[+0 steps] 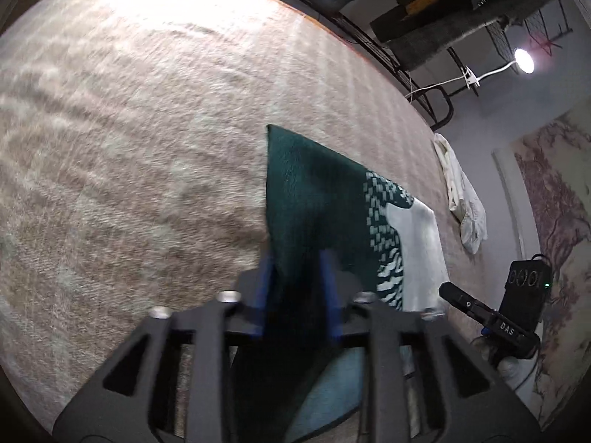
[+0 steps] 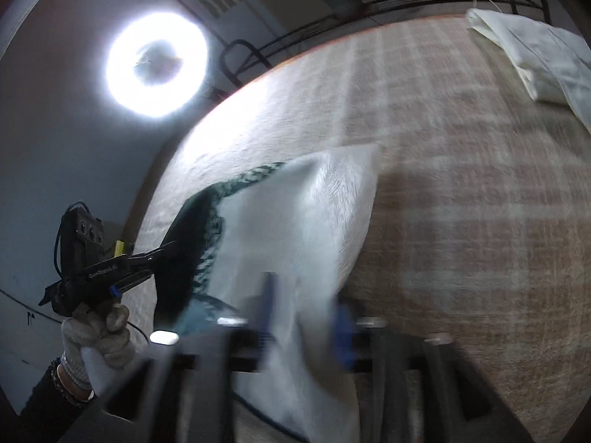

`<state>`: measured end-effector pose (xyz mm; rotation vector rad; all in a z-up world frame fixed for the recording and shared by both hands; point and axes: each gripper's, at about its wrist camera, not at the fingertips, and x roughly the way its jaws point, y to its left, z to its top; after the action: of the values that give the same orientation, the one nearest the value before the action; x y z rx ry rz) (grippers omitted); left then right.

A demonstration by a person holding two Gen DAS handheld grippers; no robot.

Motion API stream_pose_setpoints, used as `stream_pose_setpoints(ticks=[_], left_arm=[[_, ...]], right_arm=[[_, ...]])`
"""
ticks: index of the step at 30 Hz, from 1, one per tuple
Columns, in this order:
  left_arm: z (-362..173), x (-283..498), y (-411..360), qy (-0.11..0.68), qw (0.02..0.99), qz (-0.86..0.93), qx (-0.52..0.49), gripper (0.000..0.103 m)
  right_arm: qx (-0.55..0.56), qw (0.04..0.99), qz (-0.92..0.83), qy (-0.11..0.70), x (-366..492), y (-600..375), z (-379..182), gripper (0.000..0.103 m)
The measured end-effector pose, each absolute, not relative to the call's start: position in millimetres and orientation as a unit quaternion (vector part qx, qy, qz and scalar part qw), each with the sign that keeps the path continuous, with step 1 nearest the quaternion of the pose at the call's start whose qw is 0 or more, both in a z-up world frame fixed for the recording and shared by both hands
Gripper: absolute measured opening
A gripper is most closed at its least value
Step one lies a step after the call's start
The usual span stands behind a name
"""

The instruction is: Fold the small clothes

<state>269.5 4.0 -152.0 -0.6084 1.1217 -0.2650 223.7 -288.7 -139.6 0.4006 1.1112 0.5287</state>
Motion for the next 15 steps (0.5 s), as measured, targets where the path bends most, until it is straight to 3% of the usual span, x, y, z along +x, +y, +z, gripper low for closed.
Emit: stream_pose_setpoints(ticks=[7, 8, 9, 10, 12, 15], left_arm=[[-159.7, 278.7, -3.8, 0.509, 0.792, -0.147, -0.305, 0.037], [-159.4, 281.2, -8.1, 0.508, 0.793, -0.147, -0.303, 0.028], [-162.3, 284.2, -13.4, 0.517, 0.787, -0.149, -0.302, 0.006], [-163.7, 285.4, -17.0, 0.521, 0.788, -0.142, -0.295, 0.005], [-158.9, 283.2, -22.6, 0.512, 0.802, -0.126, -0.279, 0.004], [-141.0, 277.3, -32.5, 0.493, 0.826, -0.124, -0.244, 0.004]], right_arm=[[0.317, 0.764, 0.262, 0.497, 240.7, -317.5, -171.0, 0.038], [0.329, 0.759, 0.265, 0.495, 243.3, -317.5, -174.8, 0.034], [0.332, 0.757, 0.266, 0.496, 246.2, -312.0, -177.5, 0.025], [0.328, 0.756, 0.266, 0.500, 248.8, -305.4, -179.0, 0.013], [0.290, 0.769, 0.252, 0.511, 251.4, -288.3, -174.7, 0.003], [0.226, 0.795, 0.235, 0.511, 247.7, -270.1, -156.1, 0.002]])
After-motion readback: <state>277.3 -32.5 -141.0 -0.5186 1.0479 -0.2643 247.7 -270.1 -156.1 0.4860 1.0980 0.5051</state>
